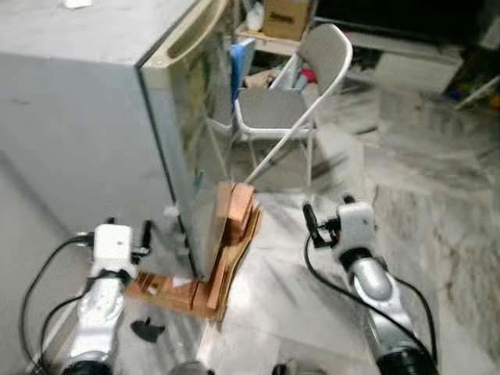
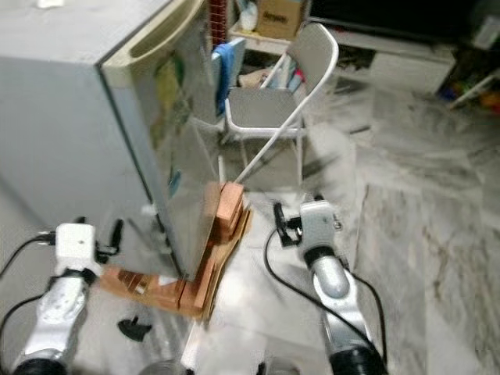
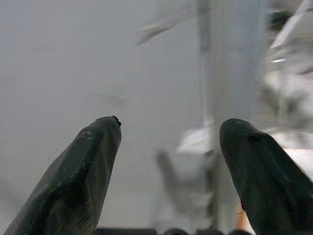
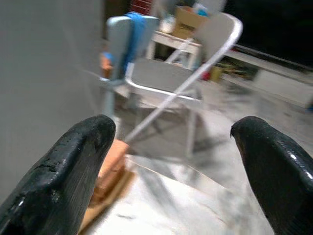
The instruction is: Restocking fridge
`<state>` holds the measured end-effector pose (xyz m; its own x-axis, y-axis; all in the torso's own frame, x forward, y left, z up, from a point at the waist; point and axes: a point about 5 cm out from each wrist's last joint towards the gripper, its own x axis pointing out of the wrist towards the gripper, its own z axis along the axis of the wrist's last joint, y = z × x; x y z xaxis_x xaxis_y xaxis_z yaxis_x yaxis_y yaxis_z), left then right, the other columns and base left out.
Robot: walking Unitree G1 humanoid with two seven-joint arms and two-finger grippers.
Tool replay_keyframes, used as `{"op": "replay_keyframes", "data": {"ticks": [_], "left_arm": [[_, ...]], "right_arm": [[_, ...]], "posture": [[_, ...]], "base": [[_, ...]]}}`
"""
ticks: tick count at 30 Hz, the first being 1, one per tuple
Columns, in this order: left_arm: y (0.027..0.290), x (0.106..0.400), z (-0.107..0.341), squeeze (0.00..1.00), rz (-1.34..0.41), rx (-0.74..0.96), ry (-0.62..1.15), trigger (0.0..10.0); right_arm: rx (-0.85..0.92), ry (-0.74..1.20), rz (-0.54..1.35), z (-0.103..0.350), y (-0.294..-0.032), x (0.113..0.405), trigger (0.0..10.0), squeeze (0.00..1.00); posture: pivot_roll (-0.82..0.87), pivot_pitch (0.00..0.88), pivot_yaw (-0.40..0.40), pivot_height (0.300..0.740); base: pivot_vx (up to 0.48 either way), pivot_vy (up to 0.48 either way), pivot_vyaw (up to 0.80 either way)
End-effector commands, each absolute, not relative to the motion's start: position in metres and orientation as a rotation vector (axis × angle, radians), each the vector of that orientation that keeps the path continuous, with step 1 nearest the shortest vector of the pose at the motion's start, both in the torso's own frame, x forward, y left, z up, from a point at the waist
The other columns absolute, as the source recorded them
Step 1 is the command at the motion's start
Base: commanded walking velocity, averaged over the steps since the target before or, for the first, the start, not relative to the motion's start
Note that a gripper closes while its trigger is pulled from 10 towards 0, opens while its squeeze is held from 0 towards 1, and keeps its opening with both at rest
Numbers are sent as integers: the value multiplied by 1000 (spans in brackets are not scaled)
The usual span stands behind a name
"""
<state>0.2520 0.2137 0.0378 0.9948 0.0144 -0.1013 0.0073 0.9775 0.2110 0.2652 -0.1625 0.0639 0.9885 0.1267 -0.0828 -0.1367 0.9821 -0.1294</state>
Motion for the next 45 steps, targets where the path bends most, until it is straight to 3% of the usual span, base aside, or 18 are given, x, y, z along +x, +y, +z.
{"op": "replay_keyframes", "data": {"ticks": [1,8,13,19,27,38,45], "left_arm": [[217,252,40,0,0,224,94,10000],[212,254,42,0,-24,194,88,10000],[203,262,43,0,-63,184,89,10000],[210,271,46,0,-22,185,97,10000],[206,255,25,0,-163,167,219,10000],[237,266,24,0,29,241,287,10000],[232,278,33,0,-5,228,248,10000]], "right_arm": [[-130,80,131,62,-161,265,10000,0],[-127,77,134,63,-160,265,10000,0],[-135,77,149,63,-157,265,10000,0],[-139,75,147,64,-157,265,10000,0],[-138,95,160,62,-156,263,10000,0],[-136,110,178,61,-154,264,10000,0],[-135,114,178,60,-154,264,10000,0]], "posture": [[75,0,-27,740],[79,0,-31,740],[79,0,-35,740],[67,0,-28,740],[66,0,-26,740],[62,0,-26,740],[64,0,-22,740]], "base": [[0,0,-800],[0,0,-763],[0,0,0],[0,0,0],[0,0,0],[0,0,0],[0,0,0]]}}
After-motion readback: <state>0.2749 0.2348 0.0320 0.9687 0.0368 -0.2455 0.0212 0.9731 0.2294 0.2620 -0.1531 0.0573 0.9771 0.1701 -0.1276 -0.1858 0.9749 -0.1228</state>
